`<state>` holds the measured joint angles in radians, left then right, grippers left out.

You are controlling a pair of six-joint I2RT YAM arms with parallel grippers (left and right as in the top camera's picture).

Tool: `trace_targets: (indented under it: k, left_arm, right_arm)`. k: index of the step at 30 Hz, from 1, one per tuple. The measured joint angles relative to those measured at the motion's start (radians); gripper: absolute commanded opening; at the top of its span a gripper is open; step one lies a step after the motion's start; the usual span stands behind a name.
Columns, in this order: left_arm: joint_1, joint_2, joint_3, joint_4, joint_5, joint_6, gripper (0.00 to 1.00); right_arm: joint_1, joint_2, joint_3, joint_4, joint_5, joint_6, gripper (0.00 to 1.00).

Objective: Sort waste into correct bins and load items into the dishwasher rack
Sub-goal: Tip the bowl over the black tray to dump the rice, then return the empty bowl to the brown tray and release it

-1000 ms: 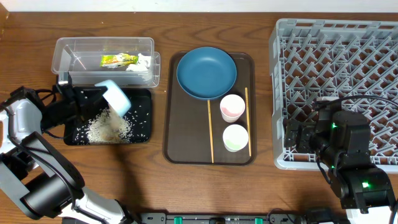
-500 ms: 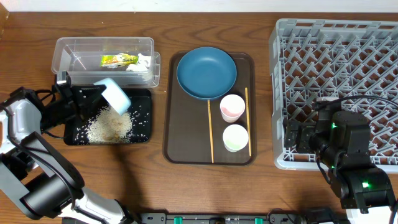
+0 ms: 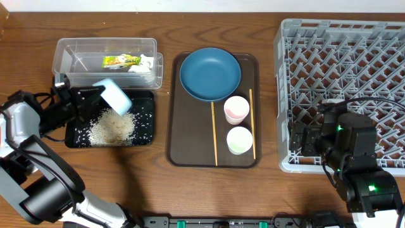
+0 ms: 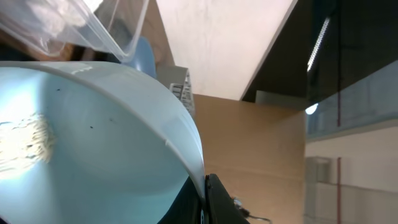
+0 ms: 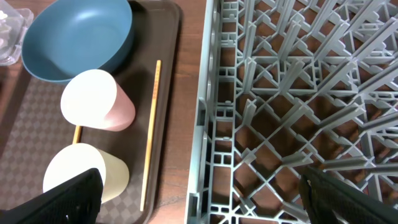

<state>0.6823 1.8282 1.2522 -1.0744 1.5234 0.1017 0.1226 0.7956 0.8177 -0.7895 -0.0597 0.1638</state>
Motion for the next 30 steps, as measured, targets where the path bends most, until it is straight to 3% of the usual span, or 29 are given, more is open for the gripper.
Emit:
trace_targets:
  k: [13, 23, 30]
  left_arm:
    - [0.012, 0.001, 0.000, 0.043, -0.027, -0.070, 0.06]
    - [0.015, 0.001, -0.001, 0.000, -0.046, -0.041, 0.06]
    - [0.008, -0.003, -0.001, -0.116, -0.038, 0.070, 0.07]
  right_arm:
    - [0.000, 0.000, 0.000, -0.004, 0.000, 0.000, 0.99]
    - [0.000, 0.000, 0.000, -0.007, 0.000, 0.000, 0.99]
    - [0.000, 0.000, 0.000, -0.007, 0.000, 0.000, 0.99]
